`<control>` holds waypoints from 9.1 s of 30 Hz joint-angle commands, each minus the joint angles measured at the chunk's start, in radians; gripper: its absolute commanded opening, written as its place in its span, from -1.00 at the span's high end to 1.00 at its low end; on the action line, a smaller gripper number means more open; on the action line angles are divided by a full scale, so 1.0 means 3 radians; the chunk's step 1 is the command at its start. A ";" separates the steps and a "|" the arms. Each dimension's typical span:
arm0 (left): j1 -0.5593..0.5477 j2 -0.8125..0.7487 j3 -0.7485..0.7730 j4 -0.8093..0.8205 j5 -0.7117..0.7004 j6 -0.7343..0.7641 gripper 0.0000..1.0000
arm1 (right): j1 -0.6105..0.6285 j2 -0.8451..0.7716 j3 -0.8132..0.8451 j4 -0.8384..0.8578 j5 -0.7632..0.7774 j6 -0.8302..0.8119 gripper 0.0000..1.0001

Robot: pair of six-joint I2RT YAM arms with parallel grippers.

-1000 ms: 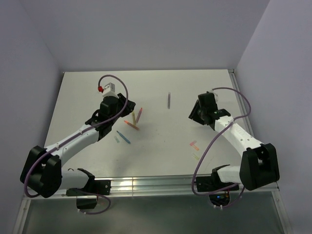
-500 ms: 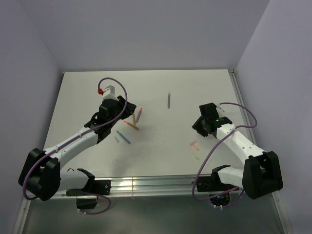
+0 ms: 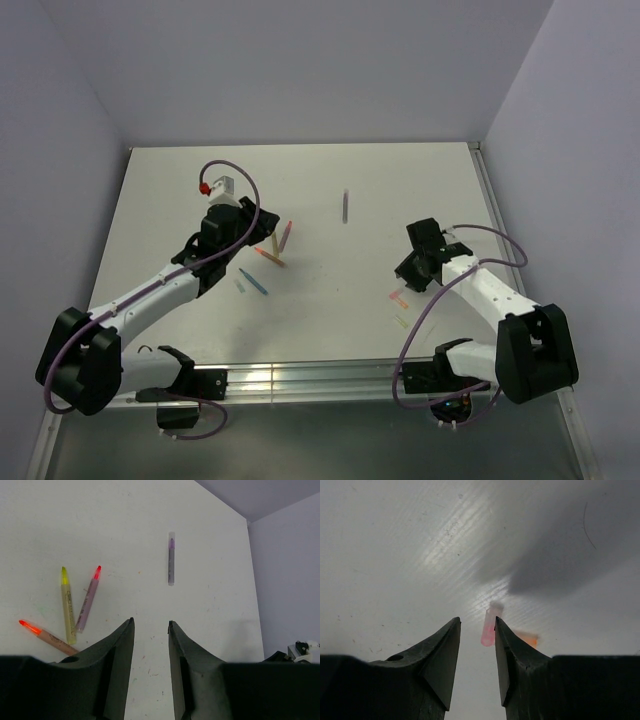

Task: Insert the pens into the pen caps
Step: Pick up the pen cap from the center of the board, then pick up the pen from the center of the board, then insert the pen cap onto the pen.

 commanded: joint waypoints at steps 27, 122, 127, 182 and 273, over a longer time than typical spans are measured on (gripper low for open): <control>0.0033 -0.0025 -0.0085 0.0210 0.0070 -0.0039 0.22 | 0.0157 0.0350 -0.0054 0.0026 0.0050 0.0272 0.14; -0.0161 0.2291 0.1786 -0.1263 -0.0334 0.1158 0.22 | 0.0229 0.0110 0.1419 0.1146 -0.1141 -0.1375 1.00; -0.0166 0.2337 0.1781 -0.1273 -0.0319 0.1142 0.25 | 0.0229 0.0115 0.1419 0.1151 -0.1141 -0.1375 1.00; 0.0023 0.0517 0.0048 0.2501 0.2969 -0.0611 0.99 | 0.0633 -0.0038 0.1551 0.2163 -0.1637 -0.1298 1.00; 0.0136 0.0481 0.0037 0.2521 0.3005 -0.0627 0.99 | 0.0812 0.0248 0.1623 0.1974 -0.1525 -0.1370 1.00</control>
